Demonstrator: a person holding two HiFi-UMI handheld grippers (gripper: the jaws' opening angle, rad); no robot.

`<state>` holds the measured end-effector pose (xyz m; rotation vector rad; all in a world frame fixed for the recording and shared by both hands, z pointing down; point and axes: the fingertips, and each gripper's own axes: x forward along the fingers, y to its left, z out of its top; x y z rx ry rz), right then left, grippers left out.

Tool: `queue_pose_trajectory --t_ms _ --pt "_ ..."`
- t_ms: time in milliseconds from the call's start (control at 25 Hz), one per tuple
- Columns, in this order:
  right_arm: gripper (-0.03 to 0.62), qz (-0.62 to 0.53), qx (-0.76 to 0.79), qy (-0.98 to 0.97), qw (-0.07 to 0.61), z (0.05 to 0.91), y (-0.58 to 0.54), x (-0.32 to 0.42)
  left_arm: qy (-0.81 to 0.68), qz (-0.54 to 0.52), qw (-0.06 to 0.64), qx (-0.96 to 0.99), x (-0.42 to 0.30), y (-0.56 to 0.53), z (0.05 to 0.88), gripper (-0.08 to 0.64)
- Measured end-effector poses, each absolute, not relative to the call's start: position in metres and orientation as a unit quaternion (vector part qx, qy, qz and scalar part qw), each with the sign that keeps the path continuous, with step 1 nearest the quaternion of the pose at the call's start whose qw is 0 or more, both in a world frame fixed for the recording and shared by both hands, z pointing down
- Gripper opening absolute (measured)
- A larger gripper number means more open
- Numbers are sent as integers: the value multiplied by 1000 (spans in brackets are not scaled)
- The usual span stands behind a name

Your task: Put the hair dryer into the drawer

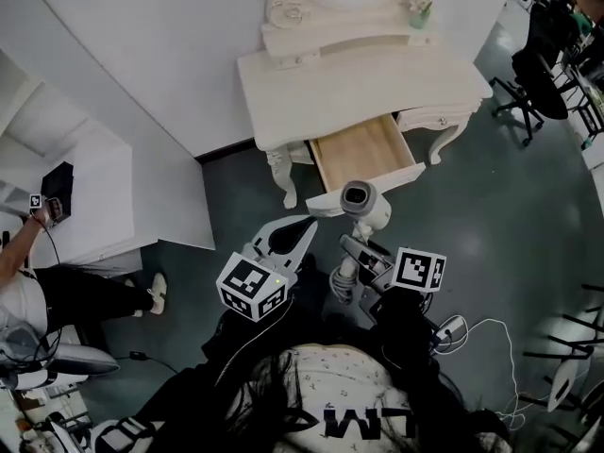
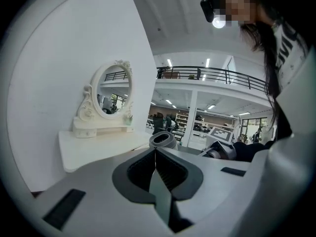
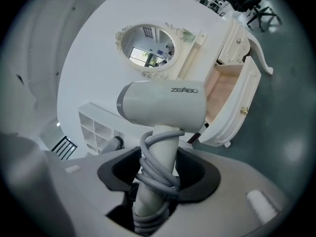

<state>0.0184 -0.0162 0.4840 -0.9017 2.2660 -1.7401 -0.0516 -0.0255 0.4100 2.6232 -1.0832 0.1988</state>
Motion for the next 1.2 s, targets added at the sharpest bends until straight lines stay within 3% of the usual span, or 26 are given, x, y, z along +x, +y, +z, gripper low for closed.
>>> queue_pose_trajectory --t_ms 600,1200 --pt "227 -587 -358 720 94 485 -104 -29 -310 63 163 935 -97 -132 415 0" --pt "227 -607 -375 696 87 497 -118 -44 -276 58 179 942 -103 -154 423 0"
